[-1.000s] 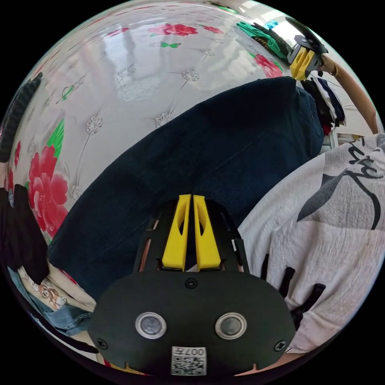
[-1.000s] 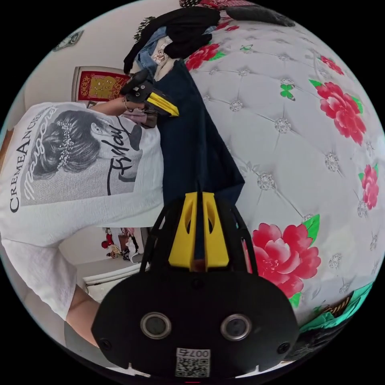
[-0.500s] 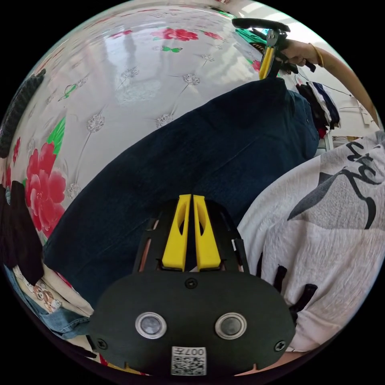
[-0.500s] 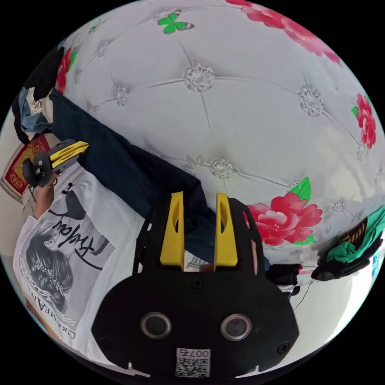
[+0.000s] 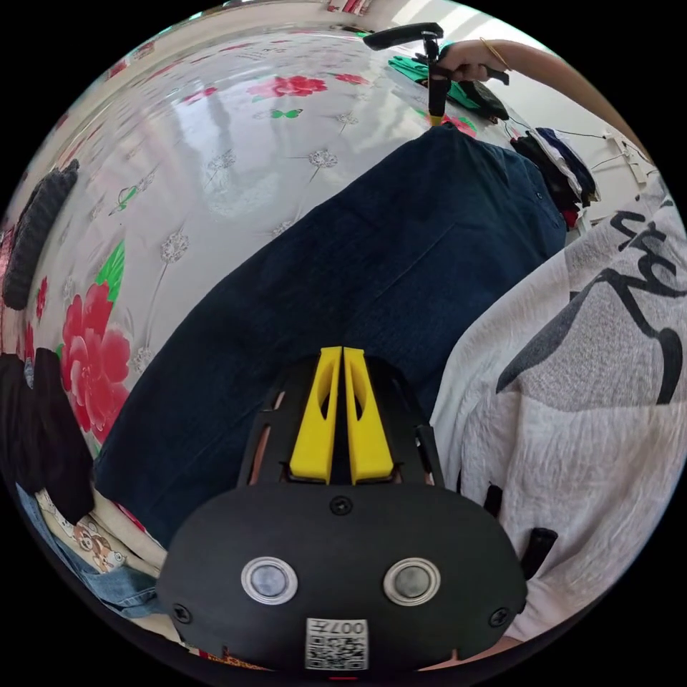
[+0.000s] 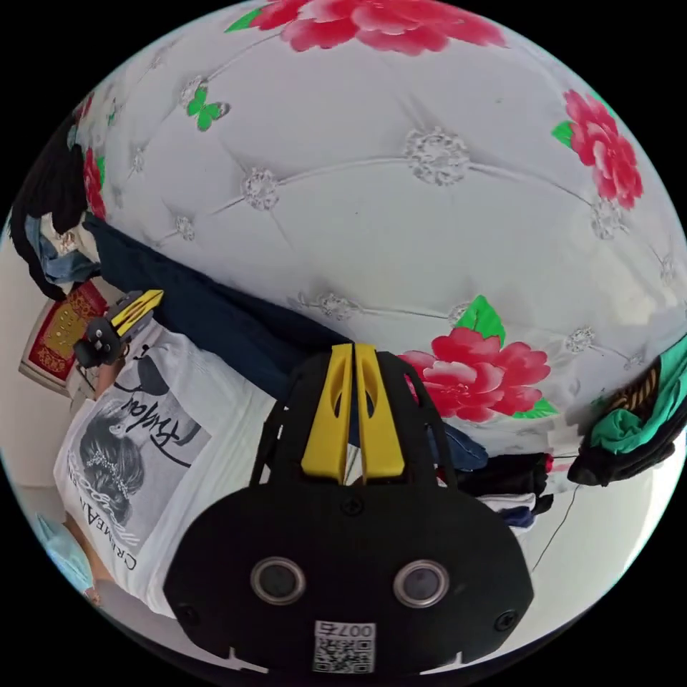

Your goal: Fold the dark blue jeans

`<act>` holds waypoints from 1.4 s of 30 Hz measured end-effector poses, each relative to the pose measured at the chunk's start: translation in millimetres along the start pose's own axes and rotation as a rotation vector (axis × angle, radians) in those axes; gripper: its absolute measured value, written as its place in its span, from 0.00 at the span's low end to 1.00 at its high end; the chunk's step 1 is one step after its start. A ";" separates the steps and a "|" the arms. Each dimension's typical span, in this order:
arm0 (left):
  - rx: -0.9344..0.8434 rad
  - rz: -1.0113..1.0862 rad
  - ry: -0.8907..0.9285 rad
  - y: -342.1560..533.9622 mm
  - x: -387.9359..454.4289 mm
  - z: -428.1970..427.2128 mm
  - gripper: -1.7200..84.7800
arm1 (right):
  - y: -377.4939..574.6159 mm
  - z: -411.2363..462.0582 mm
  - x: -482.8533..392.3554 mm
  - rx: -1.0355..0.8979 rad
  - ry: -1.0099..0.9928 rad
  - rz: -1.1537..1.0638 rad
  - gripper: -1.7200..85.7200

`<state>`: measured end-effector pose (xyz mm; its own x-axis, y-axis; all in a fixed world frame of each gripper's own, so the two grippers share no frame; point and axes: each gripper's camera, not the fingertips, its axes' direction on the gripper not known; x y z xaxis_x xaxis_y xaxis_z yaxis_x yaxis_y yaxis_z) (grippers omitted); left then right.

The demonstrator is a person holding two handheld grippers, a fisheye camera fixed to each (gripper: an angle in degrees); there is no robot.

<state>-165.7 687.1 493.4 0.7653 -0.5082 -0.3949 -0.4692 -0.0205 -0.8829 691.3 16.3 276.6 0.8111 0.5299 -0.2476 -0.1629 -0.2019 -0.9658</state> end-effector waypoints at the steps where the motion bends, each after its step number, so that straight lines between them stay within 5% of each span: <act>1: 0.000 -0.001 0.002 1.7 -0.3 -1.1 0.01 | 6.7 -6.1 14.2 0.070 0.099 0.080 0.02; 3: 0.000 -0.022 0.026 9.0 -4.3 -5.6 0.01 | 20.7 -10.2 23.6 0.120 0.120 0.100 0.02; 8: 0.010 -0.072 0.085 26.2 -14.4 -14.3 0.01 | 53.5 4.0 1.0 0.221 -0.213 -0.061 0.03; 12: -0.002 -0.062 0.085 39.3 -15.0 -23.3 0.01 | 47.3 54.6 -28.7 0.110 0.067 -0.089 0.02; 17: 0.000 -0.062 0.033 58.4 -8.5 -35.1 0.01 | 70.9 52.5 6.6 0.240 0.430 0.130 0.02; 22: 0.000 -0.072 0.023 78.7 -10.0 -46.6 0.01 | 113.1 64.8 -8.7 0.403 -0.046 -0.080 0.02; 26: 0.003 -0.101 0.065 98.5 -20.4 -56.7 0.01 | 107.7 106.2 -19.9 0.372 0.057 -0.089 0.02; 29: 0.014 -0.148 0.118 116.1 -31.7 -64.0 0.01 | 136.2 104.8 -3.0 0.626 0.100 0.087 0.02; 34: 0.137 -0.356 0.195 167.8 -55.0 -91.0 0.01 | 229.0 134.6 -28.3 0.914 0.078 0.078 0.02; 42: 0.508 -1.113 0.008 396.0 -109.9 -154.8 0.06 | 254.8 264.8 -118.0 0.722 0.095 -0.134 0.02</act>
<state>-503.9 601.6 226.5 0.6356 -0.4332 0.6390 0.6666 -0.1097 -0.7373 405.3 120.4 39.2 0.8899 0.4315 -0.1480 -0.3614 0.4689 -0.8059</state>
